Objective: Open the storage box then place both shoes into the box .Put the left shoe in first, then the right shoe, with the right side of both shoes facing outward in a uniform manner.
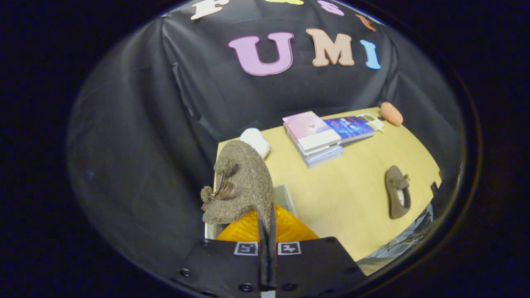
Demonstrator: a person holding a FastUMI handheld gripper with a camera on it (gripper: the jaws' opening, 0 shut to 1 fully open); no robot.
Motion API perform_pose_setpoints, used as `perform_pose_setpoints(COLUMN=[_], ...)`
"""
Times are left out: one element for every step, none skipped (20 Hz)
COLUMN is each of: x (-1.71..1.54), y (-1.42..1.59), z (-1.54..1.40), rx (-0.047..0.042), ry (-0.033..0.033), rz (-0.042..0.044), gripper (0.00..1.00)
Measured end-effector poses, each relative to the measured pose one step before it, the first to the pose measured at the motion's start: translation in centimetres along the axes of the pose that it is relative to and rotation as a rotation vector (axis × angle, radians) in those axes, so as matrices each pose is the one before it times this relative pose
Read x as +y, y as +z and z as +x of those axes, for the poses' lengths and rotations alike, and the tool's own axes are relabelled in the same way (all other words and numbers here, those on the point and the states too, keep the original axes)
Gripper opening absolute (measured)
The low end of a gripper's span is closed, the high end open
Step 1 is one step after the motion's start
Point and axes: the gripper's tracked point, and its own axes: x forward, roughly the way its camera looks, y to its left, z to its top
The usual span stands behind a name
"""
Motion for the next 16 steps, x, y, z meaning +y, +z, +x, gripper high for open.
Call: perform_pose_setpoints(x=[0.226,0.159,0.156,0.168,0.124,0.044,-0.071,0.375,0.516,0.195,-0.271,-0.102,-0.252,-0.330,-0.127,-0.022], y=[-1.120,-0.996,-0.969,-0.757,-0.739,-0.733,-0.615,-0.135,-0.265,-0.145,-0.142,-0.279,-0.361,-0.301,-0.357,-0.414], z=[0.545,0.470,0.639,0.632,0.701,0.564,0.470,0.351,0.241,-0.170,-0.278,-0.338,-0.062,-0.046,0.182,0.300], rx=[0.02630,0.02631,0.02731,0.02569,0.02720,0.02565,0.02287,0.01008,0.00735,0.00661,0.00315,0.00484,0.00752,0.00441,0.00311,0.00714], ry=[-0.01523,-0.01702,-0.01865,-0.01592,-0.01557,-0.01751,-0.01704,0.00390,0.01316,0.01254,0.00145,0.00188,-0.00466,-0.00722,-0.00690,0.00007], rz=[0.00431,-0.00174,-0.00488,-0.01153,-0.01280,-0.01051,-0.00825,0.01166,0.02231,0.01665,0.01927,0.01303,0.00220,-0.00853,-0.00366,-0.00153], gripper=[0.03,0.04,0.03,0.03,0.04,0.04,0.04,0.04,0.04,0.04,0.04,0.04,0.04,0.03,0.03,0.04])
